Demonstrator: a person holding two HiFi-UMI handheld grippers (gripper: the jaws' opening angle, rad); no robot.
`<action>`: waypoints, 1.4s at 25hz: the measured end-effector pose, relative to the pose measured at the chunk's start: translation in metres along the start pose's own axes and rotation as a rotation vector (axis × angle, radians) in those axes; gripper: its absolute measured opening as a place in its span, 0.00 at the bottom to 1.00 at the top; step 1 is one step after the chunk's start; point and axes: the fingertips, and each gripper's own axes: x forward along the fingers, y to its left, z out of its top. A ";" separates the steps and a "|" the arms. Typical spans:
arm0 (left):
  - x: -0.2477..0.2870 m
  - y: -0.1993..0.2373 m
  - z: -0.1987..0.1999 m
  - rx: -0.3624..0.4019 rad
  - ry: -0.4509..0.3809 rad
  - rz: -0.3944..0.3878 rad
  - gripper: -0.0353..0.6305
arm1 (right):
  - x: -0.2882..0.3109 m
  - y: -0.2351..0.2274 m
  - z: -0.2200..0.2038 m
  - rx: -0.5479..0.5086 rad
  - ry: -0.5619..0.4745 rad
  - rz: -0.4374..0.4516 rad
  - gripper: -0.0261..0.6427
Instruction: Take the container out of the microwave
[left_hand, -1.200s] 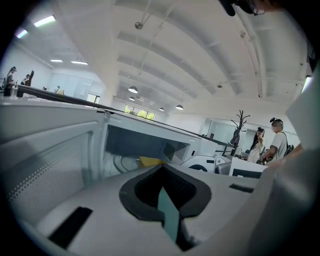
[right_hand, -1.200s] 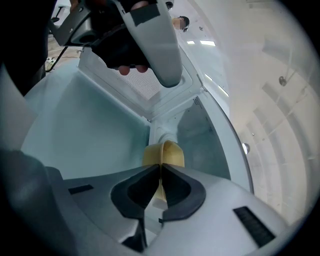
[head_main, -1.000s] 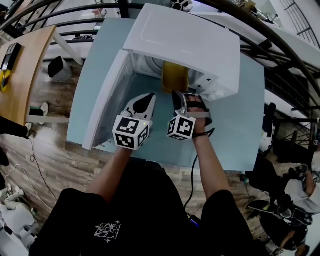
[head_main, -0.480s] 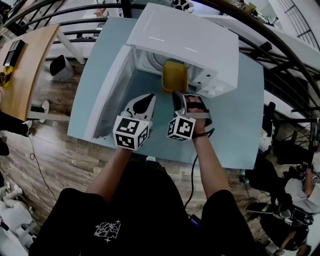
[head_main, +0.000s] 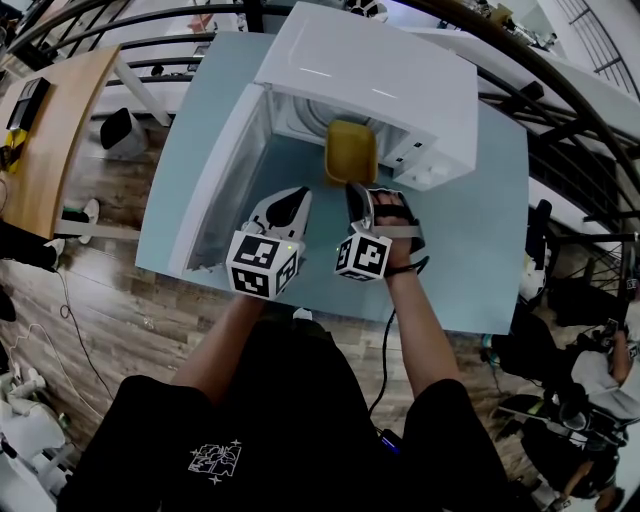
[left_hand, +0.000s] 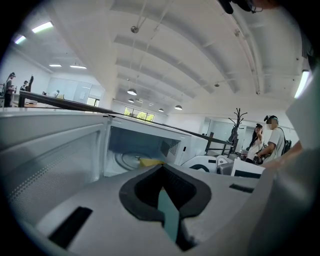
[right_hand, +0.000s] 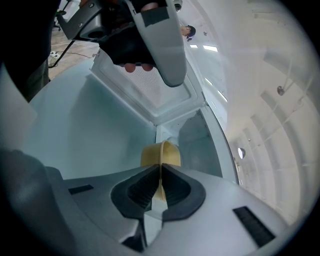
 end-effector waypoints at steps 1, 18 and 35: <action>-0.001 0.000 -0.001 0.000 0.002 0.000 0.06 | 0.000 0.001 0.000 -0.001 0.001 0.000 0.07; -0.015 -0.002 -0.019 0.001 0.020 0.005 0.06 | -0.003 0.035 0.000 -0.003 0.010 0.048 0.07; -0.024 0.003 -0.040 -0.005 0.054 0.022 0.06 | 0.001 0.066 -0.007 0.001 0.026 0.095 0.07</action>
